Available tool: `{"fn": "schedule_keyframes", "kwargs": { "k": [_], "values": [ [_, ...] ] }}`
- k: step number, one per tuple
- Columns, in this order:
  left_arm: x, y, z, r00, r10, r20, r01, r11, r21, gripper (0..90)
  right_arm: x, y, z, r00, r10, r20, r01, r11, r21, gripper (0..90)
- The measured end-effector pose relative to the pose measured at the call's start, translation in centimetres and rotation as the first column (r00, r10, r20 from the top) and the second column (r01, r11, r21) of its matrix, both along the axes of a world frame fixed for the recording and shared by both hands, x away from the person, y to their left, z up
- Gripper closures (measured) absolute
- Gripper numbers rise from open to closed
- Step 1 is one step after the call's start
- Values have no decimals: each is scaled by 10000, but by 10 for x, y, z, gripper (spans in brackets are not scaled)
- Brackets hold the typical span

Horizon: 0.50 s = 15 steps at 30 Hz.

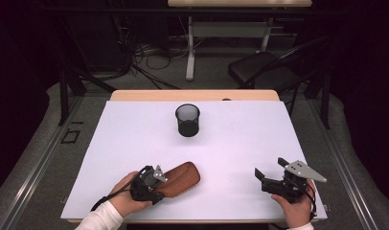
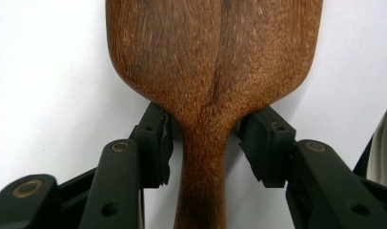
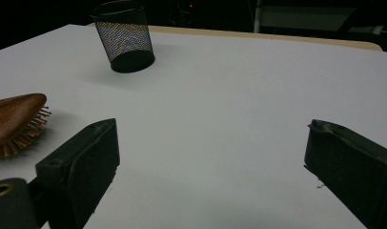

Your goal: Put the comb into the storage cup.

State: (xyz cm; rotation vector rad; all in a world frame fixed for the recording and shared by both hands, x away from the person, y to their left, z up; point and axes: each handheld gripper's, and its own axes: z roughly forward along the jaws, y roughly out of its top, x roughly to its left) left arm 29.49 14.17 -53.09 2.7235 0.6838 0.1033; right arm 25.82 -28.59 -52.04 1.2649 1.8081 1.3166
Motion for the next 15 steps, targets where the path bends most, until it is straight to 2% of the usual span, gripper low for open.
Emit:
{"fn": "schedule_keyframes", "kwargs": {
  "k": [2, 8, 15],
  "values": [
    [0, 0, 0, 9999, 48, -103, -49, 10000, -52, 578, 0, 0, 0, 10000, 13, -49, -13, 10000, -52, 43],
    [-1, 0, 1, 9999, 72, -86, -72, 10000, 62, 632, 0, 0, 0, 10000, 7, 11, -7, 10000, -4, 43],
    [-1, 1, 2, 9999, -99, -120, 102, 9996, 254, 697, 0, 0, 0, 10000, 24, -54, -25, 10000, -52, 44]
  ]
}}
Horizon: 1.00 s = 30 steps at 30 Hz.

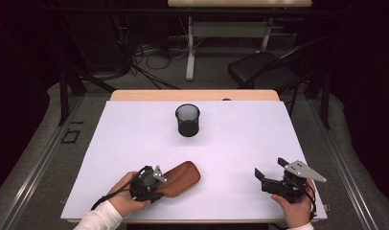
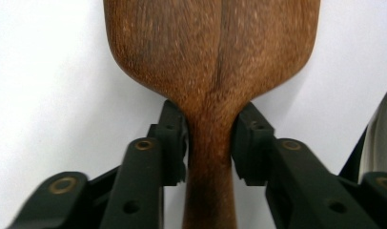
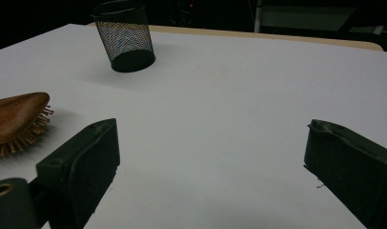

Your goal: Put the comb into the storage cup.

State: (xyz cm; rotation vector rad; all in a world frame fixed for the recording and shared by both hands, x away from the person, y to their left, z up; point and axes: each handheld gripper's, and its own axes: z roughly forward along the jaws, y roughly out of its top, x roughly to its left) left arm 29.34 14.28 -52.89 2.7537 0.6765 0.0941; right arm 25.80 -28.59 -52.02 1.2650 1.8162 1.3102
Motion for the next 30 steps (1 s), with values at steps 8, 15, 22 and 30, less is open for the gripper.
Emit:
{"fn": "schedule_keyframes", "kwargs": {
  "k": [8, 15, 22, 30],
  "values": [
    [0, 0, 0, 10000, 74, -29, -74, 9999, 84, 711, 0, 0, 0, 10000, -3, 45, 3, 10000, 20, 45],
    [0, 1, 0, 9999, 109, -93, -108, 9999, 63, 720, 0, 0, 0, 10000, 6, -1, -6, 10000, -8, 46],
    [0, 3, 0, 9999, 111, -128, -112, 9999, -58, 721, 0, 0, 0, 10000, 1, 5, -1, 10000, -22, 47],
    [-1, 4, -1, 9995, 274, -171, -279, 9993, -263, 722, 0, 0, 0, 10000, -9, 32, 9, 10000, -11, 48]
  ]
}}
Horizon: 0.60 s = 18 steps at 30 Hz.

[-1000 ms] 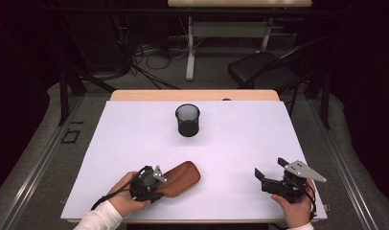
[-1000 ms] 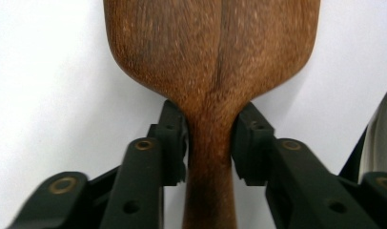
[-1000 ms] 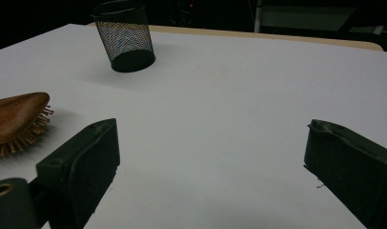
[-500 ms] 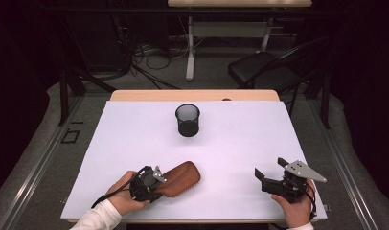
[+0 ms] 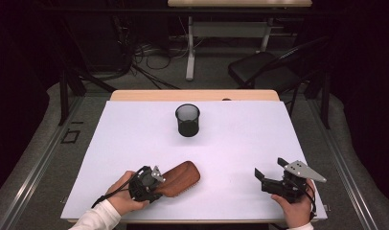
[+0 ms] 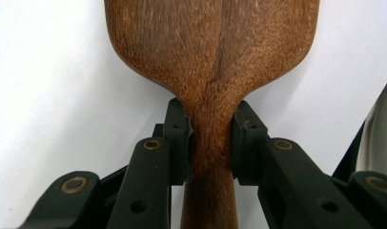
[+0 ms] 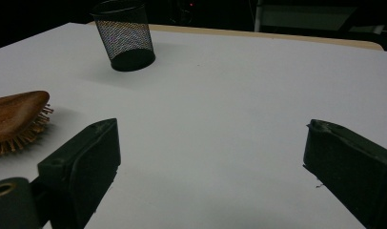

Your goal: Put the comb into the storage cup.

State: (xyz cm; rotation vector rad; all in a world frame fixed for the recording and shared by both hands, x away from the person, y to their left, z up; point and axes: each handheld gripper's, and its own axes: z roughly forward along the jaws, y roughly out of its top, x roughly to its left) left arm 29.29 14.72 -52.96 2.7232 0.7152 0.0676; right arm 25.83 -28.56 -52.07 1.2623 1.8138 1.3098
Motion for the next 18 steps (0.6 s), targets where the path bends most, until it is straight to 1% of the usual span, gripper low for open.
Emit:
{"fn": "schedule_keyframes", "kwargs": {
  "k": [2, 3, 7, 9, 11, 16, 18],
  "values": [
    [0, 1, 0, 10000, 6, -51, -6, 10000, -16, 722, 0, 0, 0, 10000, -7, -7, 7, 10000, 5, 48],
    [0, 2, 0, 9999, 90, -125, -91, 9999, -131, 722, 0, 0, 0, 10000, -3, -1, 3, 10000, -7, 48],
    [0, 2, 0, 9998, 105, -140, -107, 9998, -181, 723, 0, 0, 0, 10000, -3, -17, 3, 10000, 6, 48],
    [0, 3, 0, 9999, 126, -95, -129, 9995, -306, 723, 0, 0, 0, 10000, 9, -19, -9, 10000, 6, 48],
    [0, 3, 0, 9999, 129, -90, -132, 9994, -311, 723, 0, 0, 0, 10000, -5, -12, 5, 10000, 10, 49],
    [-1, 6, 1, 9992, 390, 32, -387, 9971, -656, 723, 0, 0, 0, 10000, 7, -8, -7, 10000, -4, 49],
    [-1, 6, 2, 9991, 410, 71, -404, 9969, -675, 723, 0, 0, 0, 10000, 0, -9, 0, 10000, -11, 48]
  ]
}}
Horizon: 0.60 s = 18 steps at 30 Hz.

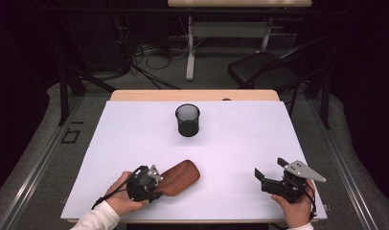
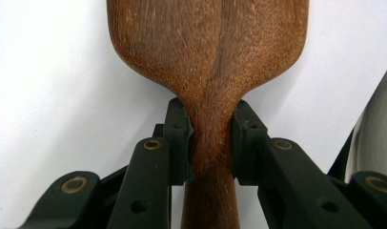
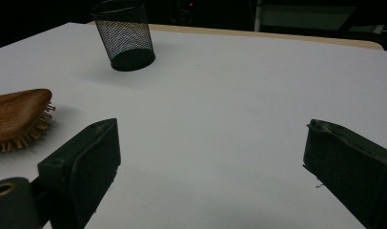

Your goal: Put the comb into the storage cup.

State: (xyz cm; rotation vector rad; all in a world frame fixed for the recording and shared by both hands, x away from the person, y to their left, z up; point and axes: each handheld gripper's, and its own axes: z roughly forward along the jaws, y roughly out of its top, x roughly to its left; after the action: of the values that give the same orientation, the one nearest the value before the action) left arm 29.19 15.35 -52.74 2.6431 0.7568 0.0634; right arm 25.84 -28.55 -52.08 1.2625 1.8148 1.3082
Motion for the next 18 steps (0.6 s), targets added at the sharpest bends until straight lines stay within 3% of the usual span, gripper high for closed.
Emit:
{"fn": "schedule_keyframes", "kwargs": {
  "k": [8, 18],
  "values": [
    [2, 6, 5, 9993, 358, 90, -354, 9988, -353, 722, 0, 0, 0, 10000, 0, -17, 0, 10000, 17, 49],
    [5, 11, 14, 9979, 636, 91, -619, 9901, -1262, 722, 0, 0, 0, 10000, 13, -17, -13, 10000, 23, 49]
  ]
}}
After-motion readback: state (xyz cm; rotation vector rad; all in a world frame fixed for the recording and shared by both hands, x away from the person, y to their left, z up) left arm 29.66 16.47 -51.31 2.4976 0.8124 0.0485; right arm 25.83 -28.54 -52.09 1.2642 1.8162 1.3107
